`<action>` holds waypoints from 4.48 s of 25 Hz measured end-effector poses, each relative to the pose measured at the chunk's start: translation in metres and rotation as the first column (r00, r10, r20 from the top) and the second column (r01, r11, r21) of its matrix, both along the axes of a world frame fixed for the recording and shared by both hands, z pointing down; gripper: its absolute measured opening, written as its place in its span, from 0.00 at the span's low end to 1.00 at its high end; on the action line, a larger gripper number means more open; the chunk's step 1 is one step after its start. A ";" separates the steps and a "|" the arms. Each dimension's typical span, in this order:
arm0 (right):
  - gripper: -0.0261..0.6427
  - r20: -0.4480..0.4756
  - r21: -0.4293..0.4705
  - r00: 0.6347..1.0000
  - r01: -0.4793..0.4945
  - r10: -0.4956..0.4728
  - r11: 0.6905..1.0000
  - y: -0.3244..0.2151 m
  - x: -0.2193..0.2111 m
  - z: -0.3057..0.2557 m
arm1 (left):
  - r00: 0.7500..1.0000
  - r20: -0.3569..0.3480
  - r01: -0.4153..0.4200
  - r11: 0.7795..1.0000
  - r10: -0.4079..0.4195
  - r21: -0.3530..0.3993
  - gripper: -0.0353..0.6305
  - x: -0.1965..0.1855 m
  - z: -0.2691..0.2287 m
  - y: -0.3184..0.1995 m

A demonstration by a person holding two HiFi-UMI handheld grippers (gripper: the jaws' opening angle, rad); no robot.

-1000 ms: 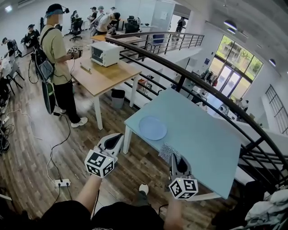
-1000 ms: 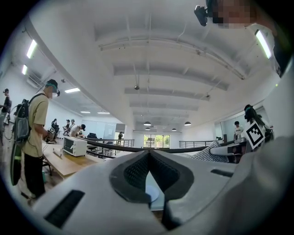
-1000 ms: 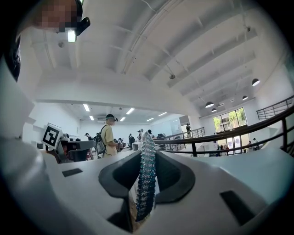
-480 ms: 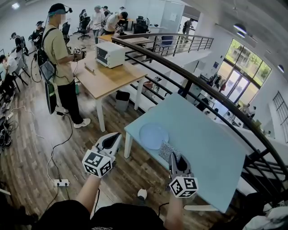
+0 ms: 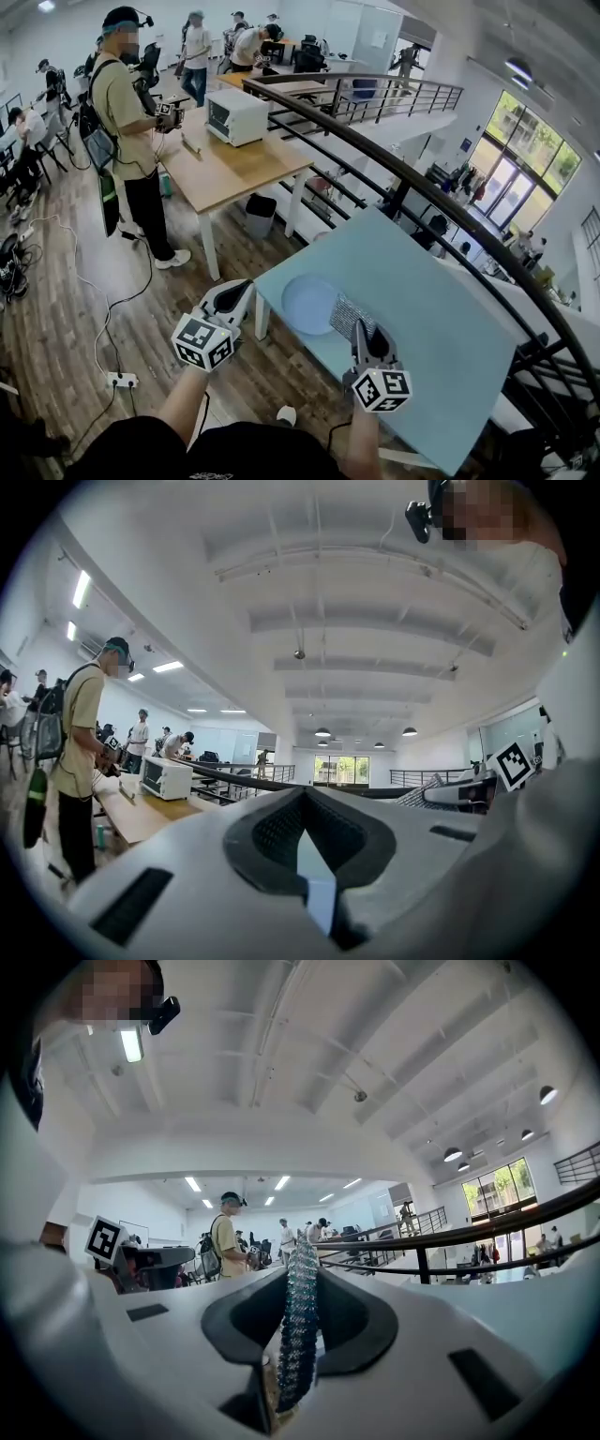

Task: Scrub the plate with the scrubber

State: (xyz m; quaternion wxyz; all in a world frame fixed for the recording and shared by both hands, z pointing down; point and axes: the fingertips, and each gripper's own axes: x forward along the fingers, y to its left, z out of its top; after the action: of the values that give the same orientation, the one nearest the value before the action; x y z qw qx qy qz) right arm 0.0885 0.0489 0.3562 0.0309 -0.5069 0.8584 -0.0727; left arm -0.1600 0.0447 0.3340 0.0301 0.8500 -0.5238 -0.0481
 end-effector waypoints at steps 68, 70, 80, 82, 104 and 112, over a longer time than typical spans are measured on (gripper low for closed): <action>0.16 -0.077 -0.702 0.989 0.035 -0.124 0.712 -0.235 0.021 0.303 | 0.970 0.014 -0.143 0.620 0.241 -0.772 0.17 0.069 0.371 -0.265; 0.16 -0.076 -0.713 0.989 0.032 -0.123 0.701 -0.231 0.020 0.306 | 0.967 0.009 -0.150 0.604 0.253 -0.783 0.18 0.070 0.376 -0.266; 0.16 -0.042 -0.770 0.996 0.019 -0.081 0.637 -0.216 0.031 0.324 | 0.970 -0.012 -0.149 0.557 0.242 -0.817 0.18 0.068 0.397 -0.274; 0.16 -0.044 -0.775 0.996 0.013 -0.075 0.631 -0.215 0.032 0.326 | 0.970 -0.010 -0.147 0.551 0.244 -0.822 0.16 0.069 0.398 -0.274; 0.17 -0.081 -0.754 0.984 0.044 -0.160 0.655 -0.209 -0.023 0.340 | 0.987 -0.054 -0.124 0.517 0.148 -0.847 0.09 0.073 0.405 -0.283; 0.17 -0.061 -0.741 0.977 0.093 -0.205 0.665 -0.225 -0.066 0.342 | 0.987 -0.064 -0.130 0.508 0.145 -0.851 0.09 0.070 0.407 -0.287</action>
State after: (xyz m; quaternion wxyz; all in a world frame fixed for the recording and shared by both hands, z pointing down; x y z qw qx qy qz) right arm 0.0224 -0.1761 0.6987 -0.2408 -0.4085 0.7954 -0.3774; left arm -0.0895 -0.2425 0.7405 0.4420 0.7652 -0.4114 0.2234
